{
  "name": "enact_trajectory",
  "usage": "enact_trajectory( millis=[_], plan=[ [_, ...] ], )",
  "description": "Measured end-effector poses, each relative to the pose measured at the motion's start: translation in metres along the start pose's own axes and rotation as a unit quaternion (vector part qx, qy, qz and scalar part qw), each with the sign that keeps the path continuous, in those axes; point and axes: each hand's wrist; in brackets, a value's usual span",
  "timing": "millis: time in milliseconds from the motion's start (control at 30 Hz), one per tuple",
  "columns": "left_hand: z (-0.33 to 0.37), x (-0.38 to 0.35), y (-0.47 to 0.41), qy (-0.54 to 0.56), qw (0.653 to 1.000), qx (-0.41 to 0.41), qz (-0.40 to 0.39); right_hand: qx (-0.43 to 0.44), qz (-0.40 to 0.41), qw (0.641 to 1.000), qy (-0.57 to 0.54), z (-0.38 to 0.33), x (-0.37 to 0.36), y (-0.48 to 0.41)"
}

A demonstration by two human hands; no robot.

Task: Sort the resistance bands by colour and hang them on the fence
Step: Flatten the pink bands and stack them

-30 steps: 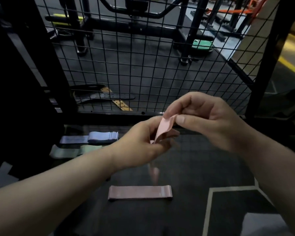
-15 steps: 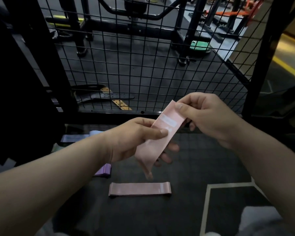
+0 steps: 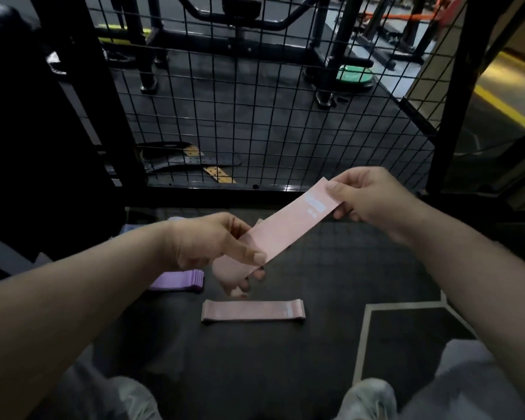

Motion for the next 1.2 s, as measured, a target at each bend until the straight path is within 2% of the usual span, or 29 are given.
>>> enact_trajectory(
  millis=[67, 133, 233, 333, 500, 767, 933, 1033, 1200],
  plan=[
    [-0.020, 0.013, -0.005, -0.016, 0.999, 0.039, 0.034, -0.028, -0.008, 0.999, 0.019, 0.028, -0.019, -0.013],
    [-0.044, 0.026, -0.010, -0.077, 0.989, 0.101, 0.079, -0.085, -0.021, 0.995, 0.043, 0.065, -0.042, -0.024],
    [-0.080, 0.054, -0.018, -0.198, 0.948, 0.206, 0.139, -0.186, -0.010, 0.982, 0.000, 0.125, -0.077, -0.028],
    [-0.115, 0.078, -0.028, -0.177, 0.933, 0.240, 0.200, -0.259, 0.005, 0.966, -0.026, 0.177, -0.115, -0.023],
    [-0.166, 0.079, -0.071, -0.083, 0.911, 0.222, 0.337, -0.325, 0.024, 0.943, -0.061, 0.233, -0.150, -0.022],
    [-0.232, 0.073, -0.146, 0.010, 0.873, 0.284, 0.397, -0.355, 0.033, 0.934, 0.024, 0.296, -0.183, -0.038],
    [-0.256, 0.075, -0.162, -0.019, 0.861, 0.263, 0.434, -0.333, 0.031, 0.939, 0.081, 0.315, -0.194, -0.044],
    [-0.264, 0.076, -0.164, 0.001, 0.853, 0.256, 0.454, -0.306, 0.031, 0.941, 0.139, 0.321, -0.195, -0.048],
    [-0.279, 0.074, -0.167, -0.012, 0.844, 0.260, 0.469, -0.298, 0.035, 0.939, 0.167, 0.329, -0.201, -0.051]
  ],
)
Point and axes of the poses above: each hand's wrist, its own y-axis away from the middle knuckle, its own x-axis out of the back of the hand, z = x × y, and after that the axes turned 1 degree about -x, right-handed
